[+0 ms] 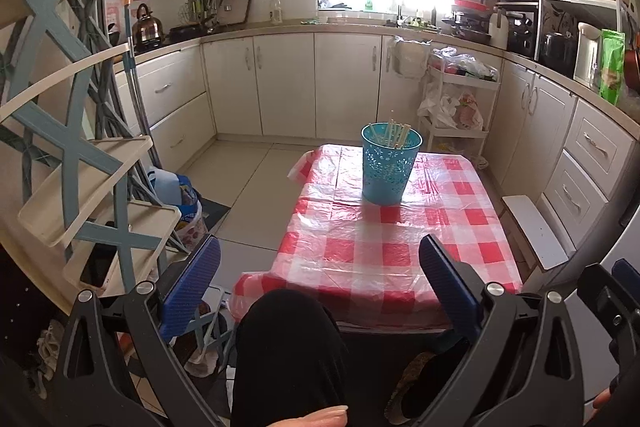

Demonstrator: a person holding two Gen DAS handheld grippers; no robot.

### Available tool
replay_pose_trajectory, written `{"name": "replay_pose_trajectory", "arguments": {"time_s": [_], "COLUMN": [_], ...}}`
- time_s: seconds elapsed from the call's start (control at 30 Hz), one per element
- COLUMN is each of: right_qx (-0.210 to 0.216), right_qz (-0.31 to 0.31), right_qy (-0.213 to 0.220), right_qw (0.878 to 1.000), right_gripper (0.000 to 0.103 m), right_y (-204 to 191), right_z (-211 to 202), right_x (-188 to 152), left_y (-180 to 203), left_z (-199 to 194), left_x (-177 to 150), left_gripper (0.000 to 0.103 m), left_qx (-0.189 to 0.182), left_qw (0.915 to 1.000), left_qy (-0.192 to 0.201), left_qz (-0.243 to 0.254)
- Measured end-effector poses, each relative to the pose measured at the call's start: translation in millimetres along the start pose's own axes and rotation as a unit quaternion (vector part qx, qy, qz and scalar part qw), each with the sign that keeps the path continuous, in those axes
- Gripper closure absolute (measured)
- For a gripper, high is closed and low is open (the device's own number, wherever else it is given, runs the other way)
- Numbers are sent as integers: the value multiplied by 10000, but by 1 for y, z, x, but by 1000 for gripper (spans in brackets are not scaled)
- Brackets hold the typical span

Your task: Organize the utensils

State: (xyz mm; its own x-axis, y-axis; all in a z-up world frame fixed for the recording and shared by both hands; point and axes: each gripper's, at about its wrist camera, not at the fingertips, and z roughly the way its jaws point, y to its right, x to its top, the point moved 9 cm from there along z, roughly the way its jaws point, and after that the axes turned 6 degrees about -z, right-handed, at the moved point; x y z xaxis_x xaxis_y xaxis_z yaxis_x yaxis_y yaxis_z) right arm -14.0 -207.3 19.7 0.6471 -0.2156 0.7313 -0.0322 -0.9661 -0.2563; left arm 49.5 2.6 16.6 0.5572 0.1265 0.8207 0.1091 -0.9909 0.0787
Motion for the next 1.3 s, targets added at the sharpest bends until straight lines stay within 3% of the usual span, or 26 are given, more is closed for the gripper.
{"name": "replay_pose_trajectory", "arguments": {"time_s": [1.3], "right_qx": [120], "right_qz": [-112], "right_qy": [-50], "right_qw": [9999], "right_gripper": [7], "right_y": [-12], "right_z": [-17], "right_x": [-12], "left_y": [-10], "left_z": [-29], "left_x": [-11], "left_gripper": [8], "left_qx": [-220], "left_qw": [9997], "left_qy": [0], "left_qz": [-103]}}
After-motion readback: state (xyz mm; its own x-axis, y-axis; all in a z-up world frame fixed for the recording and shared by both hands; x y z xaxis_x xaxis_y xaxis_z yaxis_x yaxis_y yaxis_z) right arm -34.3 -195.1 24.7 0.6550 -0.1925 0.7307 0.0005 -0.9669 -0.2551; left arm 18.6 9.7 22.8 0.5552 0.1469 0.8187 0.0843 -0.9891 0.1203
